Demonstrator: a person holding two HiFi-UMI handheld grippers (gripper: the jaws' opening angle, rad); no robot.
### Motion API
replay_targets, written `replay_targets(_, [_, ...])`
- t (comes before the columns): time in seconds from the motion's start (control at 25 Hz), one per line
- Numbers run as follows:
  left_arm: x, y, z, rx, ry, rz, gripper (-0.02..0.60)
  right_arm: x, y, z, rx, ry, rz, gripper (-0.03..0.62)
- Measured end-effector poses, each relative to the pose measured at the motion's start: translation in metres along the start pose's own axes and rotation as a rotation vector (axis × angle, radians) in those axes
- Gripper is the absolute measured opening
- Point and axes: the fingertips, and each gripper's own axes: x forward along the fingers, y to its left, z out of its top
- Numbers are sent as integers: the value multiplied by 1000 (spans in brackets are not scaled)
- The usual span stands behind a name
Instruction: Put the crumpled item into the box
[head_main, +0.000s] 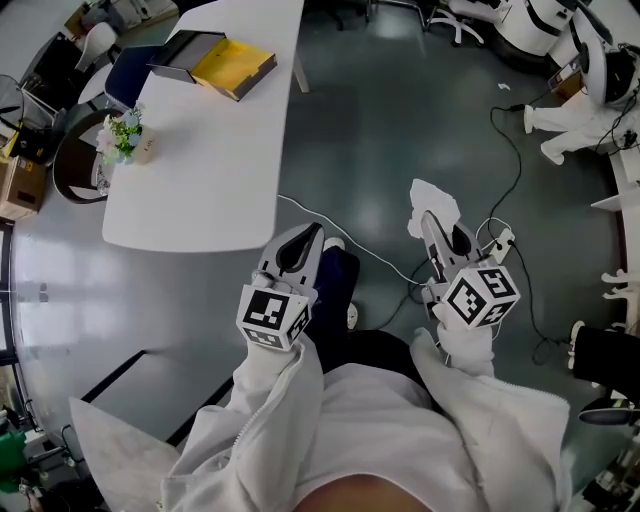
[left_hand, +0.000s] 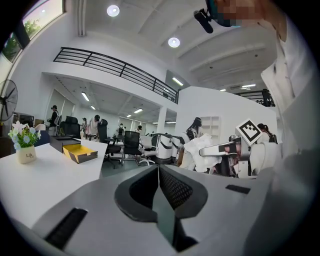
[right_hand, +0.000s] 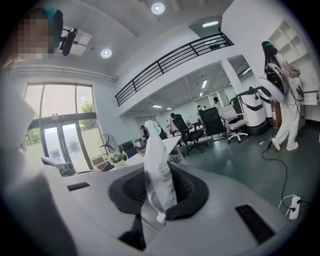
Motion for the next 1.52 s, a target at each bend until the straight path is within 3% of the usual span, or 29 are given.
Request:
replay_targets(0.32, [41,34,32,-7,-43,-2,23,45,-3,13,9,22,10,69])
replay_targets(0.96, [150,129,69,-17,-36,-1,23,178,-29,60,28,50,42,69])
replay_targets(1.52, [188,207,71,-26,-20,33,23,274,-27,78,24,53,77,69])
